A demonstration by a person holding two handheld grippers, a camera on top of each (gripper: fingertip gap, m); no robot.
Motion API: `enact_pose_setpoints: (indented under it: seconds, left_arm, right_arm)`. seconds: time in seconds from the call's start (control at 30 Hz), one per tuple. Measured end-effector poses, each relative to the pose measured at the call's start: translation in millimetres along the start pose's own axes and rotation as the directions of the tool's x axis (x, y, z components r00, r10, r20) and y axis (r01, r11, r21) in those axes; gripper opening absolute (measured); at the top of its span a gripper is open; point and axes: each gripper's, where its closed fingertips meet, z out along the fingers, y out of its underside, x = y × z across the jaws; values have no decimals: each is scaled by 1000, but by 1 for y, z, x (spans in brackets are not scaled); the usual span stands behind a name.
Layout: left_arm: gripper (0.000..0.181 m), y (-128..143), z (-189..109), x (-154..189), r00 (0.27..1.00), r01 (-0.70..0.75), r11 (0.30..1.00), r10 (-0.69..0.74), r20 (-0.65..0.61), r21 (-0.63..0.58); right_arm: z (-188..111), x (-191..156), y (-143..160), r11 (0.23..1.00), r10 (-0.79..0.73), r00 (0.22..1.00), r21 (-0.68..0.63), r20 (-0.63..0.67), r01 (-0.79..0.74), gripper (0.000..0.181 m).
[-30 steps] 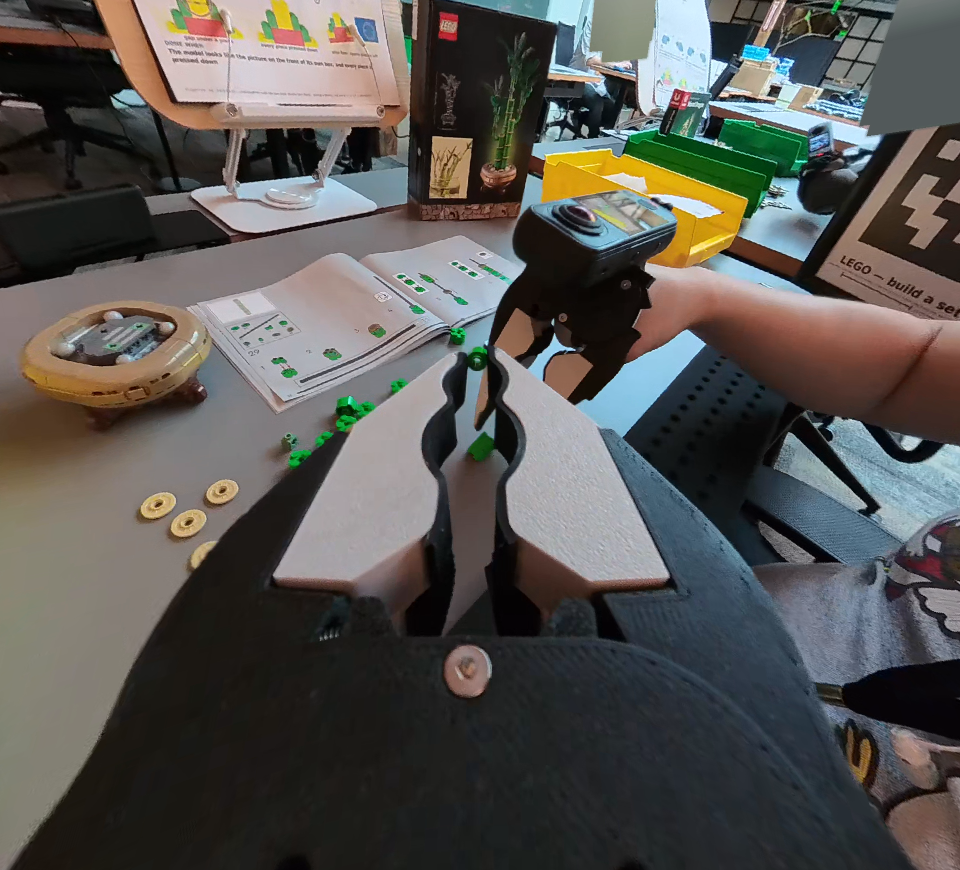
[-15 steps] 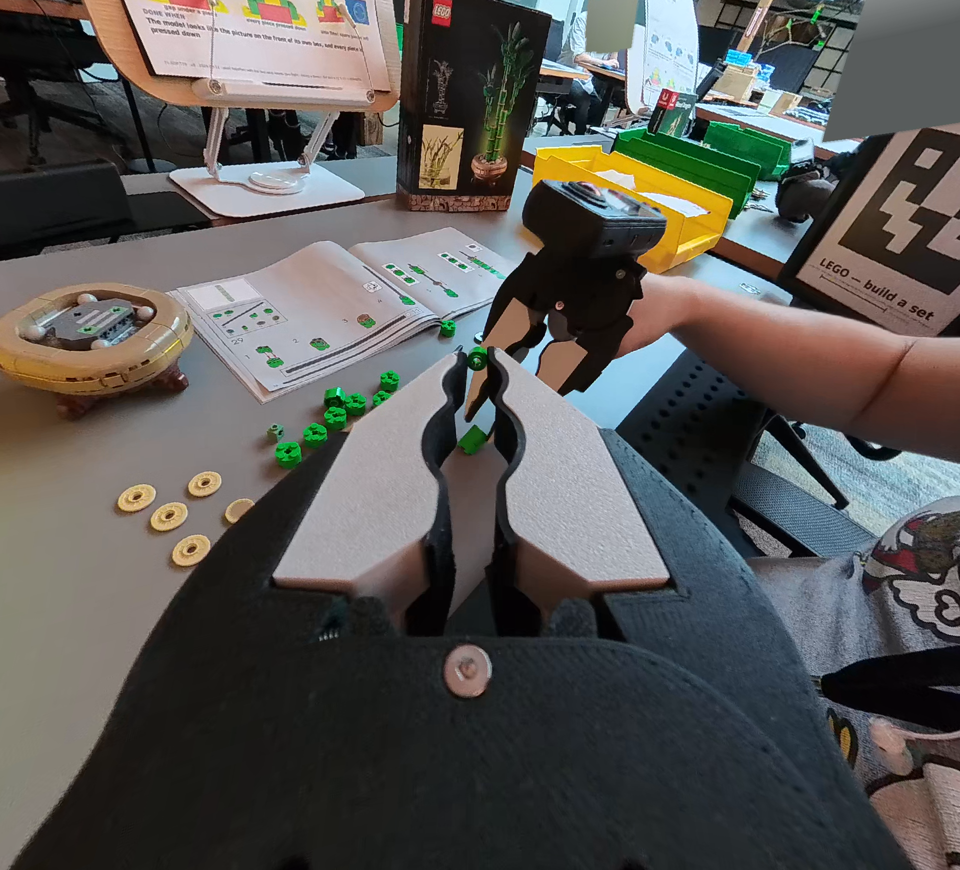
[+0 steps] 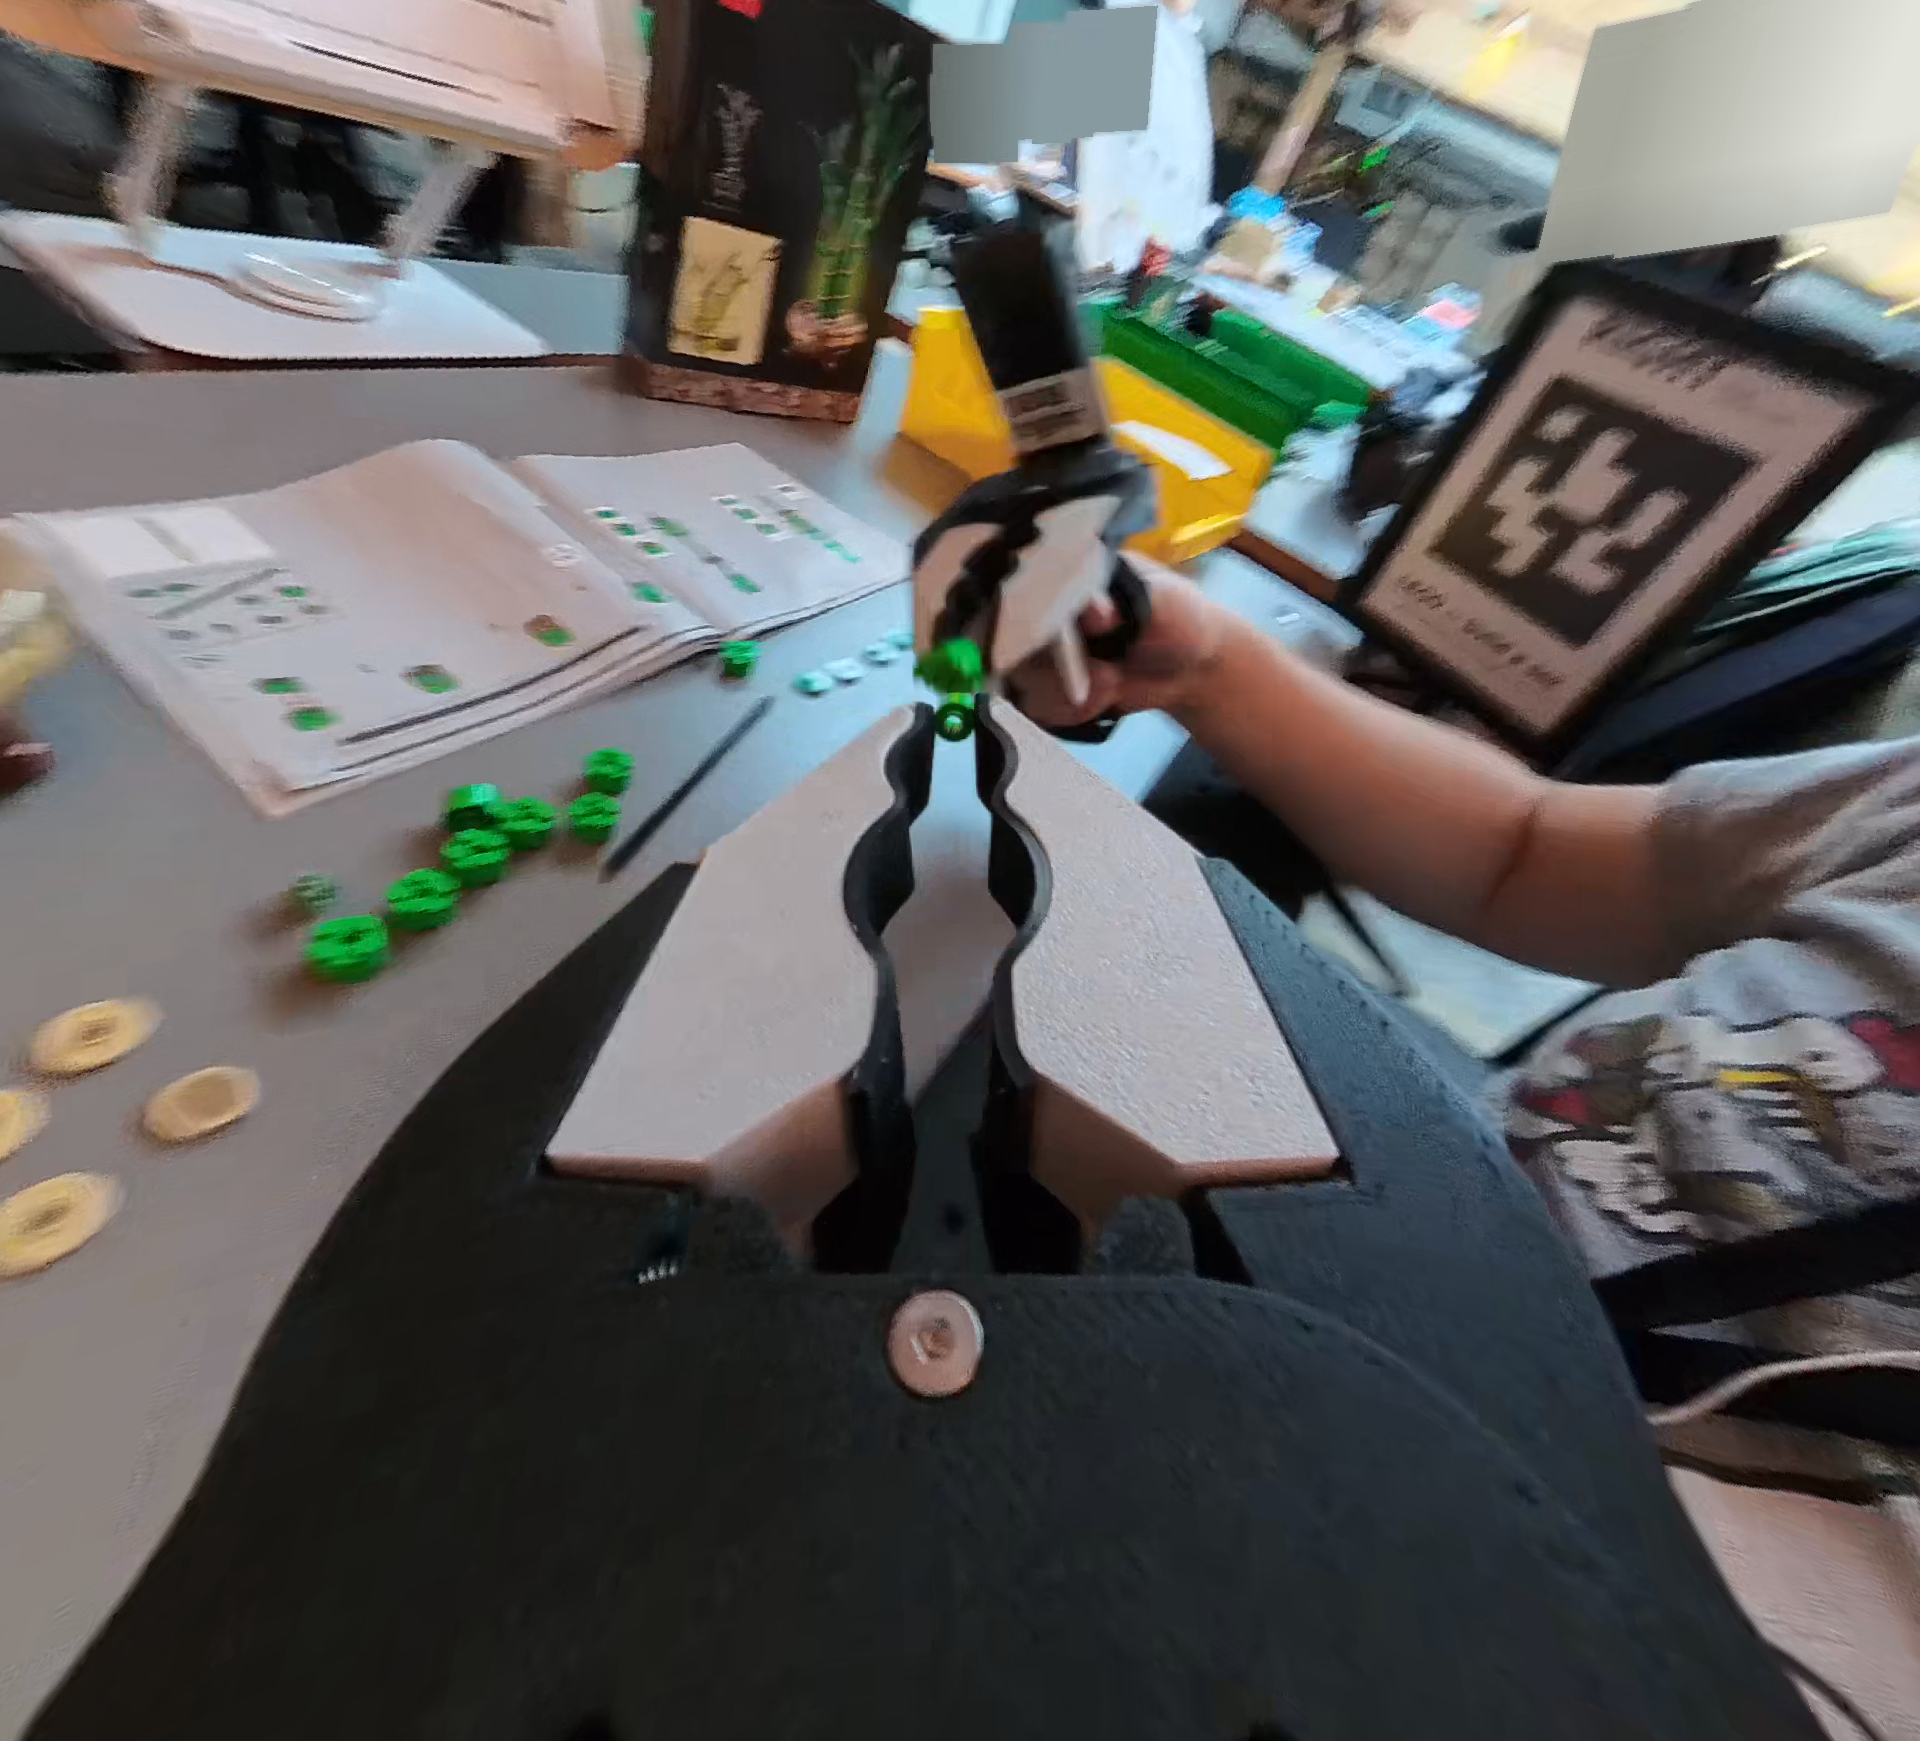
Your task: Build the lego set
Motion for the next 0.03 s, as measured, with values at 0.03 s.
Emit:
enact_pose_setpoints:
  seconds: [0.03]
  left_arm:
    - [5,-3,5,9,997,31,999,-30,-72,17]
  right_arm:
    - [-4,-10,-8,995,72,993,59,99,-78,13]
